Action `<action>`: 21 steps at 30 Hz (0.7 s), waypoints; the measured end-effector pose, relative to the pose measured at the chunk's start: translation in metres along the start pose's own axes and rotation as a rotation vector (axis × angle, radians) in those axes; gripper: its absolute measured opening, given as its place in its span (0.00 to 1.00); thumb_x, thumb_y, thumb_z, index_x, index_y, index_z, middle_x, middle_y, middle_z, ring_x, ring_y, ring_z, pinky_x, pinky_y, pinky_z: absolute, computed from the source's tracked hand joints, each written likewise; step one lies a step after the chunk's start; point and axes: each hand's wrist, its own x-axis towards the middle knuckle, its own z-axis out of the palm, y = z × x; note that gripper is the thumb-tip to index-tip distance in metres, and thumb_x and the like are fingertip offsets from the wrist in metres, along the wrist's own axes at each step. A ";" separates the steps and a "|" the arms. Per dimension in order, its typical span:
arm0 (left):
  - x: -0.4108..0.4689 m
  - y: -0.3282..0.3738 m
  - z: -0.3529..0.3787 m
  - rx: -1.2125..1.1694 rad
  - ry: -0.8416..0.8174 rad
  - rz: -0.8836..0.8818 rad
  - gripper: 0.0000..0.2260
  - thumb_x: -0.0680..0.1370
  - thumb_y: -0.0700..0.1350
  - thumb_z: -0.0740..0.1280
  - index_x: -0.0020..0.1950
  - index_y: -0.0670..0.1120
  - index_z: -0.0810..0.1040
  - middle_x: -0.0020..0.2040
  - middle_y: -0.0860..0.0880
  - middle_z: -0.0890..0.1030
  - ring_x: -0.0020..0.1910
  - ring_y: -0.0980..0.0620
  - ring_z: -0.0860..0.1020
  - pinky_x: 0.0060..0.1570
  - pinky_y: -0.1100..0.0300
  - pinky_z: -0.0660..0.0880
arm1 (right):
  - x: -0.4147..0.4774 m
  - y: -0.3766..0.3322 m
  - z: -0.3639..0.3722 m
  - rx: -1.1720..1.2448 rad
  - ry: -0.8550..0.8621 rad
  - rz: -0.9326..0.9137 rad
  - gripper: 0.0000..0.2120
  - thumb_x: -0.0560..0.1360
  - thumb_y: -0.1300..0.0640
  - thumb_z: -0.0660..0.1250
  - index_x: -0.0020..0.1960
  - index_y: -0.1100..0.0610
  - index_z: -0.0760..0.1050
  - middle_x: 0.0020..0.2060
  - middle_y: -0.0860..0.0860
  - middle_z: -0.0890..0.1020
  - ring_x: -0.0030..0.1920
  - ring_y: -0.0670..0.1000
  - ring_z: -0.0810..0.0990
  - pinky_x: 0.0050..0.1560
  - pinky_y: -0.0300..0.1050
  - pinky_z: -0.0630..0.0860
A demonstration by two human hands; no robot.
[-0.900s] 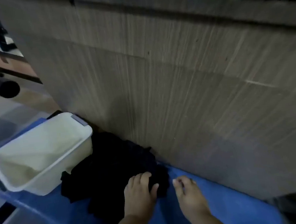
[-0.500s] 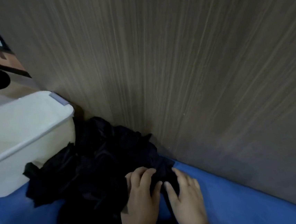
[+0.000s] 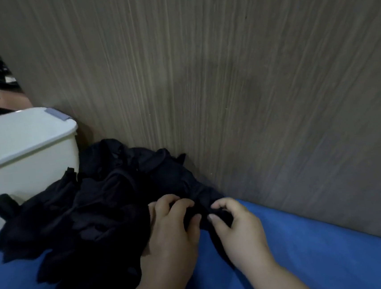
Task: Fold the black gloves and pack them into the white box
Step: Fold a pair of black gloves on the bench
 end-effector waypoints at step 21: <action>-0.039 0.013 -0.017 0.024 -0.096 0.140 0.20 0.79 0.61 0.57 0.71 0.60 0.65 0.67 0.65 0.68 0.68 0.58 0.60 0.64 0.58 0.59 | -0.057 0.009 -0.068 0.589 0.092 0.271 0.12 0.71 0.72 0.66 0.40 0.56 0.73 0.34 0.53 0.75 0.36 0.52 0.71 0.37 0.46 0.67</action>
